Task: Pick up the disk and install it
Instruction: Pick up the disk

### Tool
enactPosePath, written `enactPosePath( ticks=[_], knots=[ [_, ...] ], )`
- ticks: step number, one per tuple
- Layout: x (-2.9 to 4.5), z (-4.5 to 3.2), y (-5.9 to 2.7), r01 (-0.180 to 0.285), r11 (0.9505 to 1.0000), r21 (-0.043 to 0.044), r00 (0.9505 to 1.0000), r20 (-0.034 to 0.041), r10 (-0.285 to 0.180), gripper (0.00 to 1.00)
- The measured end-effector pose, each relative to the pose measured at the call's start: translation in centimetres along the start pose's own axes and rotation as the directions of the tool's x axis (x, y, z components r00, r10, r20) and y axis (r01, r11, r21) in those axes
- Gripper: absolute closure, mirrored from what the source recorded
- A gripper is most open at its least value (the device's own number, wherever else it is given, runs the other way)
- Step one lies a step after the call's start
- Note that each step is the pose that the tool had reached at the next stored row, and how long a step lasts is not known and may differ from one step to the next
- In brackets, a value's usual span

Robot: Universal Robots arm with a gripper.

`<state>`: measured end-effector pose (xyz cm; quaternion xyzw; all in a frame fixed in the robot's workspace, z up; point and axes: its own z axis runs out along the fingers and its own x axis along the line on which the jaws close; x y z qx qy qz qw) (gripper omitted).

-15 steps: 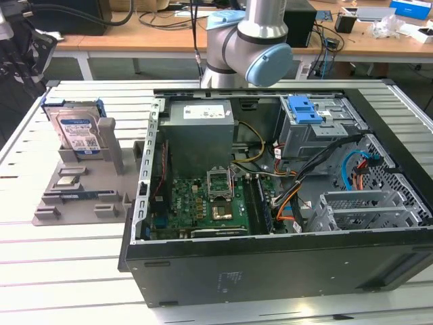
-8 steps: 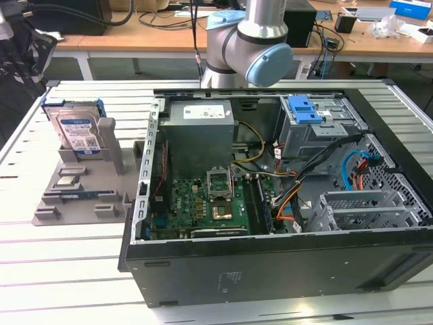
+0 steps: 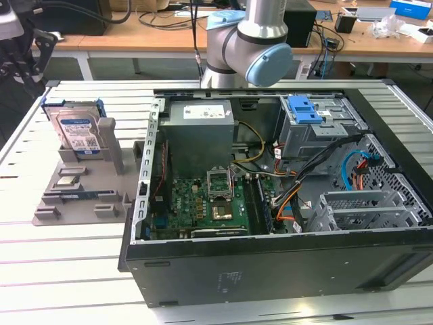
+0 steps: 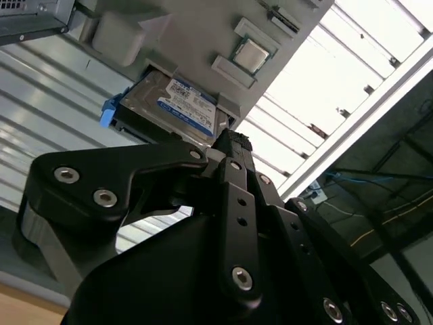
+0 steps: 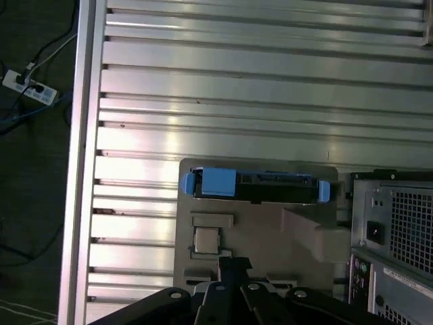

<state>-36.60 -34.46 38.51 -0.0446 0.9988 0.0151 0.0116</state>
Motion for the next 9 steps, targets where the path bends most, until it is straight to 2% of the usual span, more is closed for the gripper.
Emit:
enactPosePath(
  ticks=[2,5,7,9],
  knots=[
    [0.00,0.00,0.00,0.036,0.9994,-0.0009,0.9994,-0.0010,-0.036,0.89],
    [0.00,0.00,0.00,0.098,0.9951,-0.0026,0.9951,-0.0027,-0.098,0.89],
    [0.00,0.00,0.00,0.143,0.9897,-0.0038,0.9897,-0.0039,-0.143,0.89],
    [0.00,0.00,0.00,0.169,0.9856,-0.0045,0.9856,-0.0046,-0.169,0.89]
  ],
)
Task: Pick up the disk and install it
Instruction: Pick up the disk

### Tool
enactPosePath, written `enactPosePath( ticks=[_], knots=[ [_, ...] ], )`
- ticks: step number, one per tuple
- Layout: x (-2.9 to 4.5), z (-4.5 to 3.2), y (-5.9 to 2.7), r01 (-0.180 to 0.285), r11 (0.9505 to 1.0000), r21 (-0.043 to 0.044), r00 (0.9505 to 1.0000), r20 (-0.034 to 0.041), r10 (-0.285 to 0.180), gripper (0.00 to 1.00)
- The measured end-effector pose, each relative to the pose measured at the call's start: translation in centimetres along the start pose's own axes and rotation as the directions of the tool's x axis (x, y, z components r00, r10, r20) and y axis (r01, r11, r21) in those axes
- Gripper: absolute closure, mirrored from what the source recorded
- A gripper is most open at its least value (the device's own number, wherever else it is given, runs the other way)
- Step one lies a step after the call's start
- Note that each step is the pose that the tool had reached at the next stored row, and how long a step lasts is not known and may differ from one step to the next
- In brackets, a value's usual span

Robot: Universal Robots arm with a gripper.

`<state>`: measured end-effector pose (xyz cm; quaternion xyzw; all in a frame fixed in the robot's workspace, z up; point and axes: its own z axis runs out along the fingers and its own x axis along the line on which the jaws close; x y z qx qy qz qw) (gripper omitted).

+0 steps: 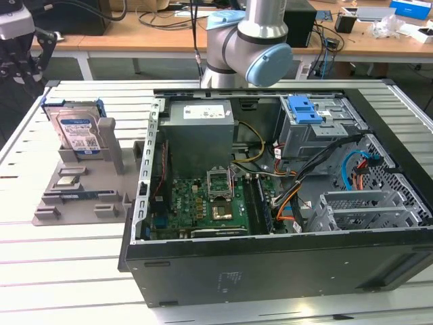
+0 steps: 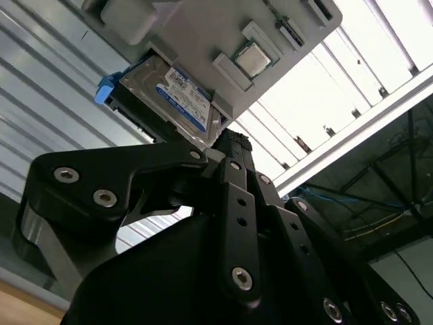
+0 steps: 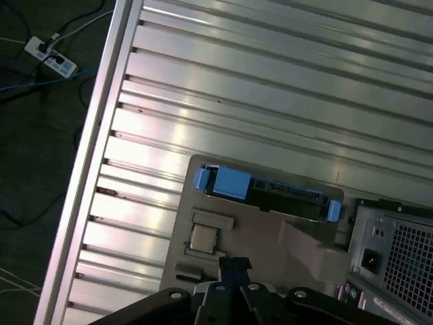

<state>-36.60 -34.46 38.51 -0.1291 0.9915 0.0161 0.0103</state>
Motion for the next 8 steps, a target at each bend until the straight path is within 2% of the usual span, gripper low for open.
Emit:
enactPosePath(
  ticks=[4,8],
  knots=[
    [0.00,0.00,0.00,0.062,0.9981,-0.0016,0.9981,-0.0018,-0.062,0.89],
    [0.00,0.00,0.00,0.134,0.9910,-0.0036,0.9910,-0.0037,-0.134,0.89]
  ],
)
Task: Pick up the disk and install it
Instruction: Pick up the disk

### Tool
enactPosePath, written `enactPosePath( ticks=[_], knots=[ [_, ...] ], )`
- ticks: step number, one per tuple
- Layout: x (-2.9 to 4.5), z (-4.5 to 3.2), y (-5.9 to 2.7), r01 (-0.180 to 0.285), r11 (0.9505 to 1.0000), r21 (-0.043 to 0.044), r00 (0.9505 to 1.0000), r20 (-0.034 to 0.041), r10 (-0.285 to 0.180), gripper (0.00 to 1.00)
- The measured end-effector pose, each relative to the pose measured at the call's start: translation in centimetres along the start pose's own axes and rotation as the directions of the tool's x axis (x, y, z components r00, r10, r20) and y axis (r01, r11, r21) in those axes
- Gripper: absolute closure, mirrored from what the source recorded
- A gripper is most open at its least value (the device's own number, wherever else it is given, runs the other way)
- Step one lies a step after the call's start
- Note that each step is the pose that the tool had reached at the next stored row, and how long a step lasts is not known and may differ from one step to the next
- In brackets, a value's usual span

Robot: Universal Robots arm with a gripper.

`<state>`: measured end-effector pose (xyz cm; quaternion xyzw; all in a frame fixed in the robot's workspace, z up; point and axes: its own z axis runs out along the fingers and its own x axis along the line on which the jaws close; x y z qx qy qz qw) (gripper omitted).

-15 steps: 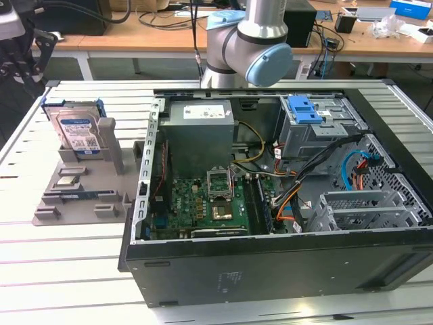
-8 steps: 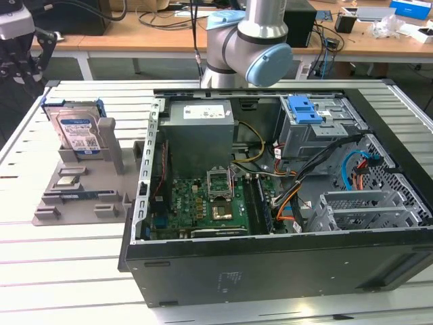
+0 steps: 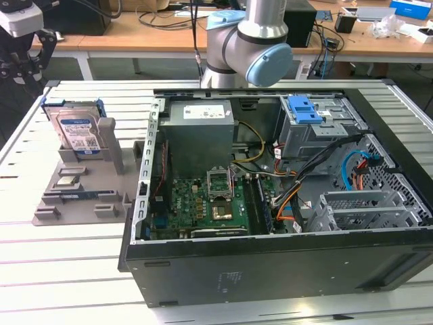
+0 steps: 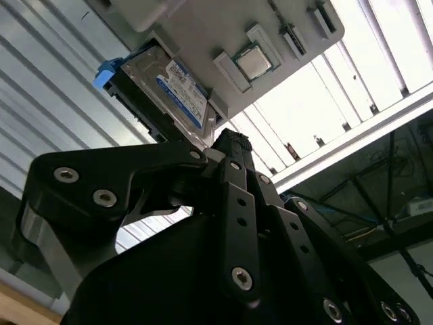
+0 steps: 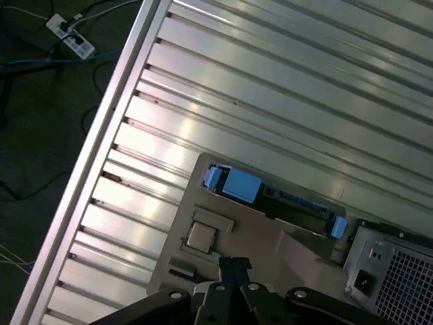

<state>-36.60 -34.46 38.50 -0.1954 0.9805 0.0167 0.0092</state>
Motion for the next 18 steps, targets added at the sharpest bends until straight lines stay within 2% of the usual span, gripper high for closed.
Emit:
enactPosePath(
  ticks=[8,12,13,18],
  knots=[
    [0.00,0.00,0.00,0.082,0.9966,-0.0021,0.9966,-0.0023,-0.082,0.89],
    [0.00,-0.01,0.00,0.140,0.9902,-0.0037,0.9902,-0.0040,-0.140,0.89],
    [0.00,0.00,0.00,0.159,0.9873,-0.0043,0.9873,-0.0044,-0.159,0.89],
    [0.00,0.00,0.00,0.205,0.9788,-0.0056,0.9788,-0.0055,-0.205,0.89]
  ],
)
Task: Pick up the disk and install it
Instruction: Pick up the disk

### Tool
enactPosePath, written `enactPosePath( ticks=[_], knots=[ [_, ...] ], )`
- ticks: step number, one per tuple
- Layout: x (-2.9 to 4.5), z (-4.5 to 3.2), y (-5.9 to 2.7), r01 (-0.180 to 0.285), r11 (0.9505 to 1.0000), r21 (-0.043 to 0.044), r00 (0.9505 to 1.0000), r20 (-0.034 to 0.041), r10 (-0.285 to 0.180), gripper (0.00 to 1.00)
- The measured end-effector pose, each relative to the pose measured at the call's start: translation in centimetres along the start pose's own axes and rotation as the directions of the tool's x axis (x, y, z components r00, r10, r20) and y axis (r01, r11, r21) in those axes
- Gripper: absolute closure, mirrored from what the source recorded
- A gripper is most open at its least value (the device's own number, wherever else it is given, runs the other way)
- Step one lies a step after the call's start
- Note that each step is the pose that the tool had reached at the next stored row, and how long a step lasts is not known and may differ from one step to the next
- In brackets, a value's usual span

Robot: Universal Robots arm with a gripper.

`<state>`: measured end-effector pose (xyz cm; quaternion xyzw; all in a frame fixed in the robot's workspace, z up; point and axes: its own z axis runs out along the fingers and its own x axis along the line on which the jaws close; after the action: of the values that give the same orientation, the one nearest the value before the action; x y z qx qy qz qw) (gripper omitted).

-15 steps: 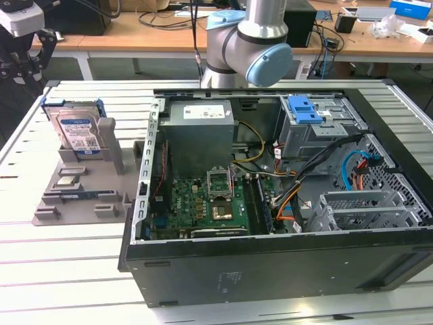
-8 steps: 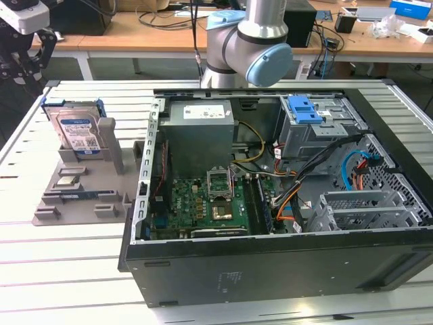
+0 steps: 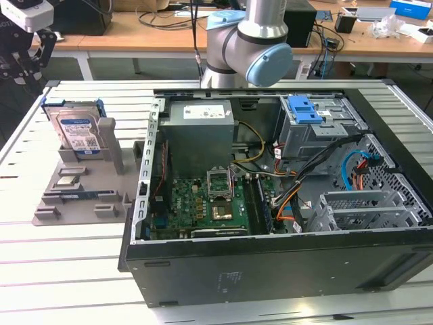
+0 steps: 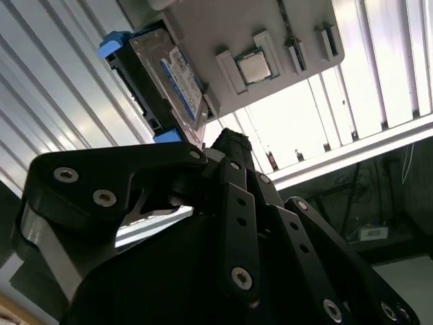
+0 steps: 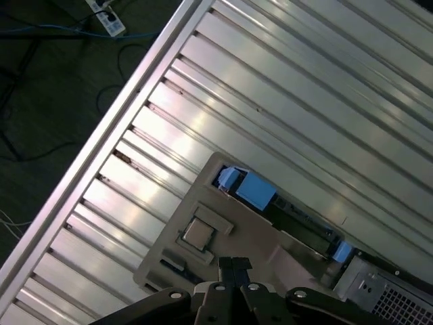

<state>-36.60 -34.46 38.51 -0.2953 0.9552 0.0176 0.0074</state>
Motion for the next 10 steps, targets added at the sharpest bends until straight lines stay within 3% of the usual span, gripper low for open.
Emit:
enactPosePath(
  ticks=[10],
  knots=[
    [0.00,0.00,0.00,0.107,0.9943,-0.0028,0.9943,-0.0029,-0.107,0.89]
  ],
)
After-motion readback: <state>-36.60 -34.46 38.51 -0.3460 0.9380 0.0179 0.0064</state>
